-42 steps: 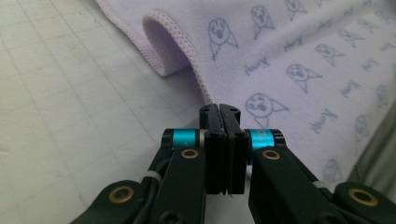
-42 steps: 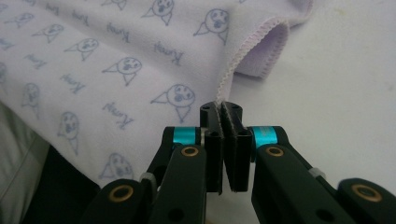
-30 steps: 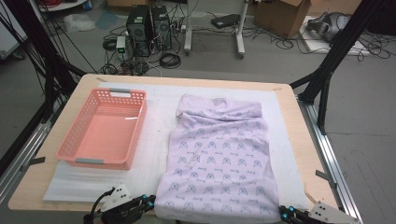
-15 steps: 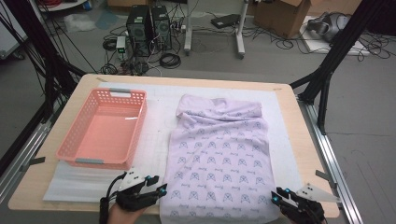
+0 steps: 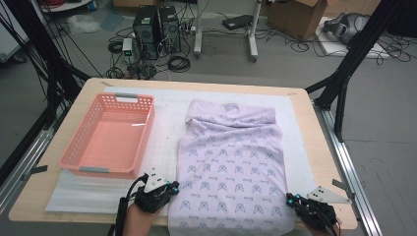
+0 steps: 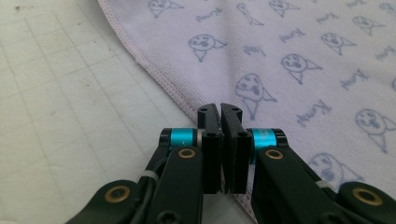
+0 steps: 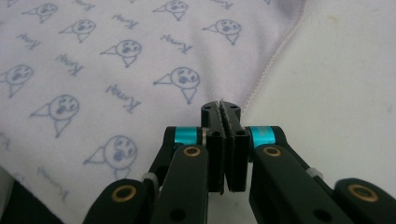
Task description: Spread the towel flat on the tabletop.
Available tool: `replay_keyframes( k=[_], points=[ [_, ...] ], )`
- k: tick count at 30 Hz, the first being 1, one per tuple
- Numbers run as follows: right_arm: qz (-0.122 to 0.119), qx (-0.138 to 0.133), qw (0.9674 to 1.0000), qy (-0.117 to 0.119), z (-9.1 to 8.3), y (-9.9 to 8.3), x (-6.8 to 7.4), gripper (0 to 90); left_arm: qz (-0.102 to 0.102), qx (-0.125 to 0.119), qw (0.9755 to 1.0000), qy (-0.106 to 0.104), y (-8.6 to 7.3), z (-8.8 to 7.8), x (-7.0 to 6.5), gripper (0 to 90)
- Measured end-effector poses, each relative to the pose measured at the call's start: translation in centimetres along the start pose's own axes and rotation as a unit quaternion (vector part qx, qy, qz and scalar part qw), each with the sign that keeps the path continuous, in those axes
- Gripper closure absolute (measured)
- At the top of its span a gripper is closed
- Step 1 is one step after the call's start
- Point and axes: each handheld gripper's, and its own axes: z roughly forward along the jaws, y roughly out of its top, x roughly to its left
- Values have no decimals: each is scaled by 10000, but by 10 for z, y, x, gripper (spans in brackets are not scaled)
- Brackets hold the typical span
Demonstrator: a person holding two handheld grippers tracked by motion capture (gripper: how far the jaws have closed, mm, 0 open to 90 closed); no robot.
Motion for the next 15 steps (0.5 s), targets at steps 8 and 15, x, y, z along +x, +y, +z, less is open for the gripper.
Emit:
replay_keyframes(
  k=[8,15],
  points=[
    [151,-167,9995,199,-20,-12,-2,898,-218,-186,9992,-290,-10,-26,3,874],
    [-11,-27,10000,17,-5,-8,5,848,-220,-115,9992,-298,-11,-18,0,873]
  ],
)
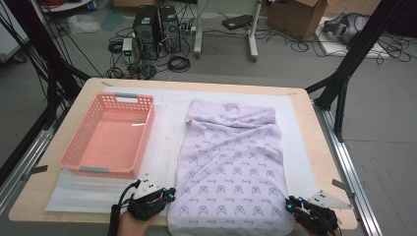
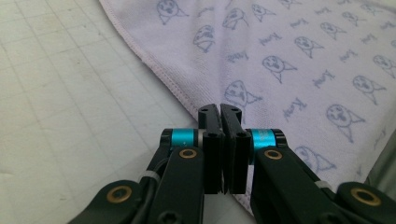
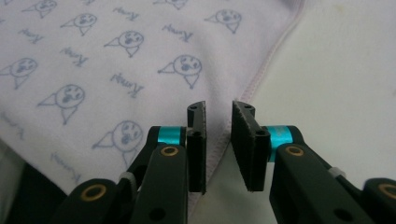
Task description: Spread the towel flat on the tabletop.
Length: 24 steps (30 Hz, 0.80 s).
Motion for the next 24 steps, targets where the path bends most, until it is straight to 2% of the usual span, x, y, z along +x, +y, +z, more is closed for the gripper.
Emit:
replay_keyframes(
  k=[1,3,6,11,15,17,18,19,22,24],
  points=[
    [30,31,9999,95,-1,0,1,861,-30,-18,10000,5,-1,-1,1,873],
    [-48,81,9999,56,-3,0,2,877,-86,-54,9999,-8,-3,-4,2,873],
    [-109,95,9997,202,-9,-4,3,879,-75,-52,9999,-66,-6,-9,-2,873],
    [-93,-1,9992,384,-32,-20,5,879,-107,-104,9996,-221,-16,-28,-11,874],
    [-180,96,9984,526,-47,-35,11,877,60,0,9994,-342,-27,-39,-24,869],
    [-143,59,9982,583,-50,-39,12,848,204,-40,9994,-292,-29,-38,-28,803],
    [-108,1,9982,581,-50,-38,11,832,200,-131,9994,-255,-27,-36,-27,689],
    [-102,-60,9985,536,-50,-36,11,821,126,-213,9994,-246,-24,-34,-24,622],
    [-26,-199,9990,403,-45,-27,8,788,-23,-426,9990,-161,-13,-27,-15,571],
    [18,-212,9994,287,-39,-21,6,754,-15,-465,9989,-88,-7,-22,-10,570]
  ],
)
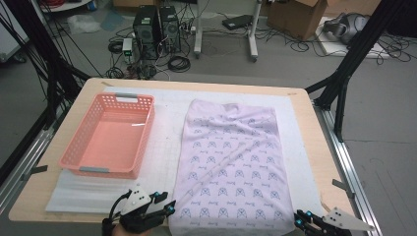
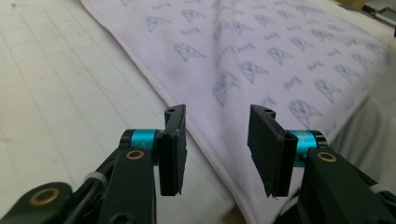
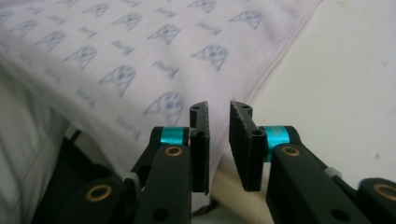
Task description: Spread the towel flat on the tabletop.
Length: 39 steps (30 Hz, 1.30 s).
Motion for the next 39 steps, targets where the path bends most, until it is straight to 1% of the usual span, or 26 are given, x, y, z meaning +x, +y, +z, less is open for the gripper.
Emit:
replay_keyframes(
  k=[2,4,5,6,7,9,10,11,12,13,14,15,16,17,18,19,21,22,24,26,31,33,35,37,38,39],
  points=[
    [6,21,9999,-128,9,6,-3,730,-61,-6,10000,39,6,8,7,571],
    [-4,49,9996,-265,19,13,-6,703,-128,19,9998,126,13,19,15,572],
    [25,69,9995,-319,23,16,-8,697,-171,58,9997,132,16,24,19,573],
    [-1,82,9993,-376,29,20,-10,685,-224,98,9996,152,18,30,23,573],
    [-8,151,9989,-442,34,22,-10,681,-252,146,9995,145,20,35,25,572],
    [-46,255,9982,-532,43,26,-13,678,-304,315,9989,163,23,46,27,570],
    [-25,273,9981,-551,46,27,-14,672,-276,406,9987,130,24,50,25,568],
    [42,257,9982,-548,47,28,-14,672,-275,506,9983,44,24,55,21,569],
    [61,264,9982,-542,48,29,-14,679,-131,549,9983,121,24,57,17,564],
    [67,262,9983,-512,48,28,-14,720,5,615,9978,246,25,58,13,576],
    [89,254,9987,-427,47,28,-15,797,40,622,9975,330,25,59,12,602],
    [123,262,9989,-365,47,28,-15,857,141,629,9968,477,25,59,11,661],
    [162,266,9991,-293,46,27,-15,869,170,640,9967,476,25,58,12,742],
    [168,276,9990,-294,46,27,-14,874,133,658,9970,376,25,58,13,814],
    [141,257,9992,-278,46,27,-14,876,123,661,9971,370,25,57,12,850],
    [140,264,9992,-274,44,26,-14,880,98,663,9971,351,25,56,13,856],
    [79,247,9994,-220,39,23,-13,882,-31,625,9976,297,22,51,15,858],
    [90,230,9995,-193,37,22,-14,883,-109,603,9978,270,20,49,16,859],
    [139,202,9996,-165,32,19,-14,884,-185,582,9979,216,18,44,17,859],
    [136,200,9996,-116,27,16,-14,885,-245,569,9980,139,17,37,18,859],
    [94,216,9997,14,17,11,-7,886,-268,547,9981,57,11,23,14,858],
    [53,259,9996,43,13,8,-5,886,-234,552,9982,19,8,17,11,858],
    [30,298,9995,62,9,4,-4,886,-245,536,9983,-36,4,13,8,850],
    [25,363,9993,21,5,1,-3,885,-185,543,9984,2,2,10,6,838],
    [28,423,9991,-37,3,-1,-3,885,-222,491,9985,38,1,10,7,765],
    [39,422,9991,-76,1,-2,-3,883,-283,437,9986,20,1,10,7,653]
  ],
)
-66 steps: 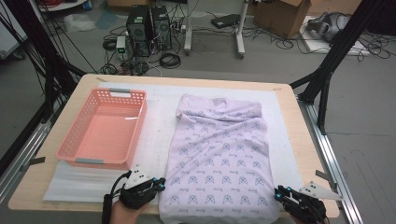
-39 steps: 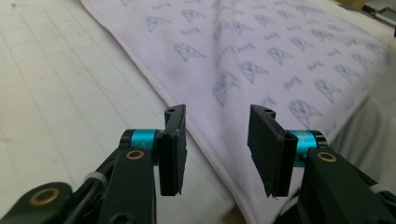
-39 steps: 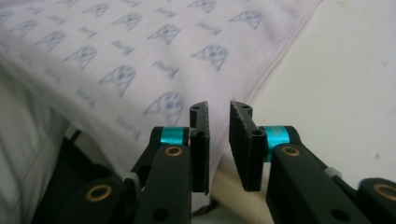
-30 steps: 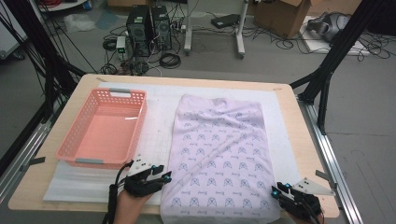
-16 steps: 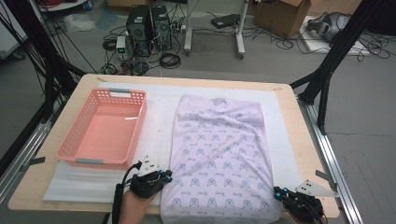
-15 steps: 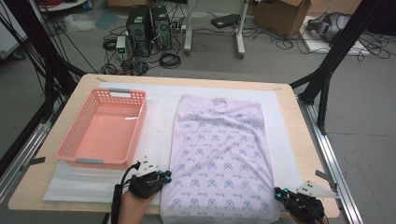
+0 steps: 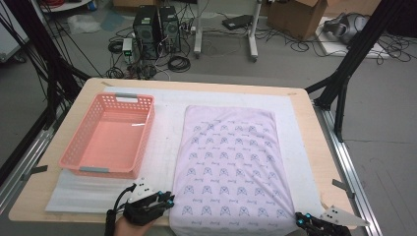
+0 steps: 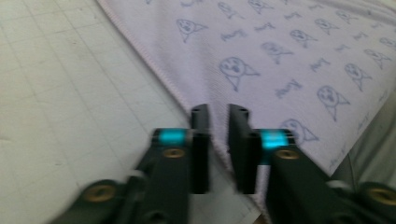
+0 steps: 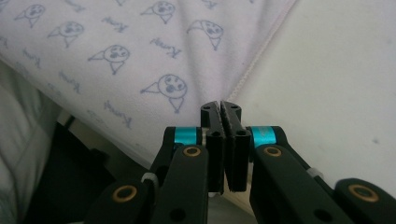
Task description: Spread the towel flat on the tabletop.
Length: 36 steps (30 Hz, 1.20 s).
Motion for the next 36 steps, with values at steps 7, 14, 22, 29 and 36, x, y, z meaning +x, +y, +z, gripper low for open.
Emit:
replay_keyframes(
  k=[7,14,22,29,36],
  points=[
    [284,-488,9983,-145,3,17,-7,677,96,-317,9992,-201,9,6,2,540],
    [289,-147,9982,-509,46,37,-17,791,72,-415,9990,-152,18,14,11,511],
    [372,-30,9973,-636,23,23,-22,887,42,-379,9992,-115,19,18,14,510],
    [302,-321,9976,-539,26,27,-19,666,41,-76,9998,-190,21,29,11,536],
    [464,-365,9967,-560,26,26,-23,631,472,243,9984,192,21,36,0,872]
  ],
)
